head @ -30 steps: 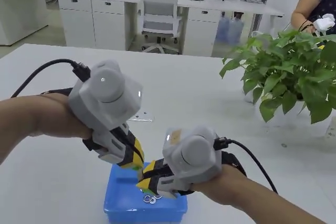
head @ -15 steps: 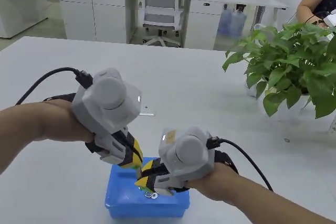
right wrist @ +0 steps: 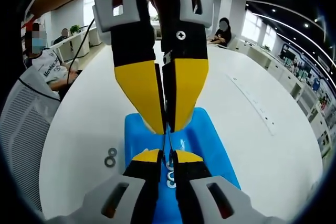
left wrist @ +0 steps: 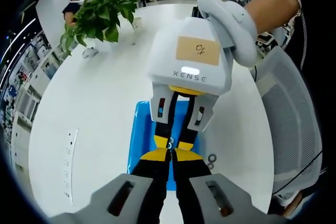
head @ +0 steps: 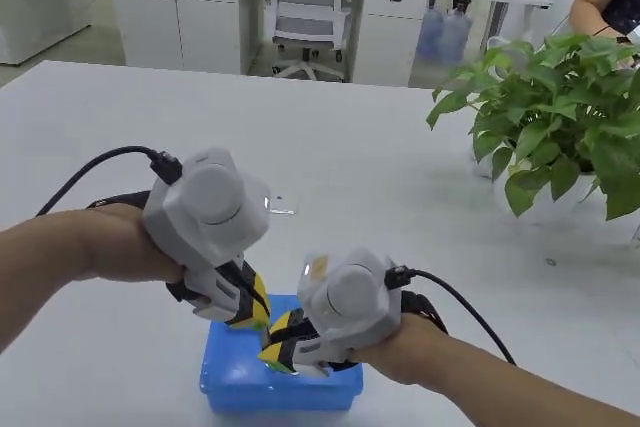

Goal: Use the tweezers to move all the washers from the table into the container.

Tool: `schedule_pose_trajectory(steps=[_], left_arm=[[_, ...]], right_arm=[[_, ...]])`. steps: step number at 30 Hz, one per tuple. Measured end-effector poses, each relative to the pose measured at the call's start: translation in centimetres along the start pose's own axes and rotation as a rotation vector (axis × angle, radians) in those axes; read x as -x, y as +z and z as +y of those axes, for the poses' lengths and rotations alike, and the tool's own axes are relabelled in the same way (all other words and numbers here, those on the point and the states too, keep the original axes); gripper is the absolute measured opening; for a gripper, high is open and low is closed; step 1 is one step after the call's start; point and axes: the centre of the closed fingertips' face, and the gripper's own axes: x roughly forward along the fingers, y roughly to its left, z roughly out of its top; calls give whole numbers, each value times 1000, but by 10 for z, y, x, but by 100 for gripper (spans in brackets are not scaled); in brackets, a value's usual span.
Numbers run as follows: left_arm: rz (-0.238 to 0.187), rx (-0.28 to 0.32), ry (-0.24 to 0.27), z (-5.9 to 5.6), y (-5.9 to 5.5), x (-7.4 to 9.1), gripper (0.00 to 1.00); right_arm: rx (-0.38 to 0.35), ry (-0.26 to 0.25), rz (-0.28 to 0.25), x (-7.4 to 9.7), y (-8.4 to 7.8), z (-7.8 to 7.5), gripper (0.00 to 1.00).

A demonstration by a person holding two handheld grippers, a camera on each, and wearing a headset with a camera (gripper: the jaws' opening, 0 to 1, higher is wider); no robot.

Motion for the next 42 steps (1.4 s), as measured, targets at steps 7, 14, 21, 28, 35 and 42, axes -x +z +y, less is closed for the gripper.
schedule_pose_trajectory(steps=[7,14,21,28,35,42], left_arm=[[0,2,-4,-1,-2,-4,6],[-1,-1,-3,-1,-1,-5,6],[-3,-8,1,-2,2,-2,6],[0,-22,2,-6,8,5,6],[6,-41,8,-10,16,16,6],[10,-50,17,-15,23,29,6]], right_arm=[[-4,6,8,-2,-4,1,10],[-10,4,8,-2,-5,0,11],[-2,-2,10,3,-4,0,11],[7,-9,1,11,2,1,12],[4,-25,-20,20,11,5,12],[12,-40,-39,31,23,8,12]])
